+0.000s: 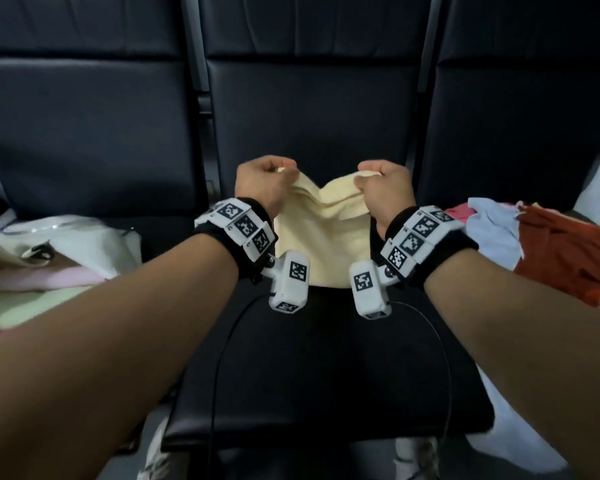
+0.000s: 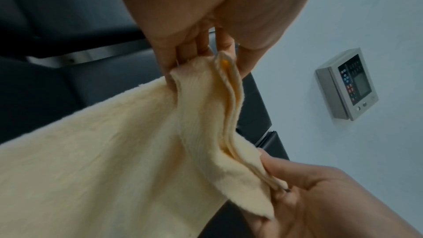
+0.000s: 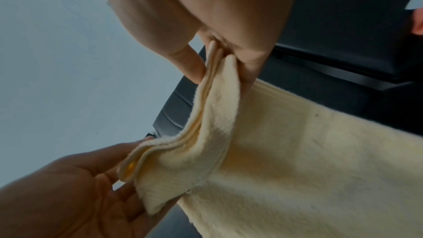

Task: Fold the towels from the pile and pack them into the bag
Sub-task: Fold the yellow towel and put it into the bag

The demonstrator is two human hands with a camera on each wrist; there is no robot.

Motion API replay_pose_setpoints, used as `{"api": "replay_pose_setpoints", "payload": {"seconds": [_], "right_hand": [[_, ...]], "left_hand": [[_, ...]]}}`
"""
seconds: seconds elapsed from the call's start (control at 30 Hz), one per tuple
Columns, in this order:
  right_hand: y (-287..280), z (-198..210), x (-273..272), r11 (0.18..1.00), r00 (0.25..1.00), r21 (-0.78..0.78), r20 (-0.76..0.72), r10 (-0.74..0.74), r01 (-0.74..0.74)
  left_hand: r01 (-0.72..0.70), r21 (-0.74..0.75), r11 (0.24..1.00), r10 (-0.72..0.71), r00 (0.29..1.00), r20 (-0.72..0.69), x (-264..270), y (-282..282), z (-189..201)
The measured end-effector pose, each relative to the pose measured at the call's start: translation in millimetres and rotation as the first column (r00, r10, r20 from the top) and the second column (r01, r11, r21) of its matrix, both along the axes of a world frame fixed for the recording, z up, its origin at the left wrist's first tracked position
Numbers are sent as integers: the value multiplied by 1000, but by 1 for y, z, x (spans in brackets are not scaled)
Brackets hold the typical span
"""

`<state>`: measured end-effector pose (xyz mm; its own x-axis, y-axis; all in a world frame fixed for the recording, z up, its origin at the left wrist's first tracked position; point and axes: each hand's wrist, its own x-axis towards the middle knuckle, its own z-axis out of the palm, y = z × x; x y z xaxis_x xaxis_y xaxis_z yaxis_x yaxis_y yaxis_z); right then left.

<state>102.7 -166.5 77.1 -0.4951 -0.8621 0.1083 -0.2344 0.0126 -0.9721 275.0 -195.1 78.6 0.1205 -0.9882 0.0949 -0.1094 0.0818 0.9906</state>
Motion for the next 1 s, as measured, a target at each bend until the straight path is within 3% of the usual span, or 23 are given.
{"api": "replay_pose_setpoints", "payload": {"seconds": [0.23,0.37,0.47,0.57,0.73,0.9,1.0], "right_hand": [[-61,91,-13,967,999,-253,24,23,-16],[-48,90,-16,963,997,-269,63,41,-23],[-25,53,-15,984,999,-177,42,4,4],[6,-8,-10,1000,1000,-5,13,-2,2],[73,-116,-2,933,998,354,11,62,-62],[120,-160,5,885,997,463,-28,73,-52],[139,-158,12,882,989,468,-102,108,-48]], "left_hand": [[-31,-248,968,8,995,-95,-4,-56,90],[-25,-281,959,-6,994,-111,2,-43,93],[-23,-183,983,5,995,-95,4,-25,55],[-40,64,997,39,999,11,10,-1,-14],[-17,415,910,-57,985,164,28,67,-126],[-18,467,884,-109,964,242,40,120,-167],[-32,414,910,-158,896,416,45,135,-165]]}}
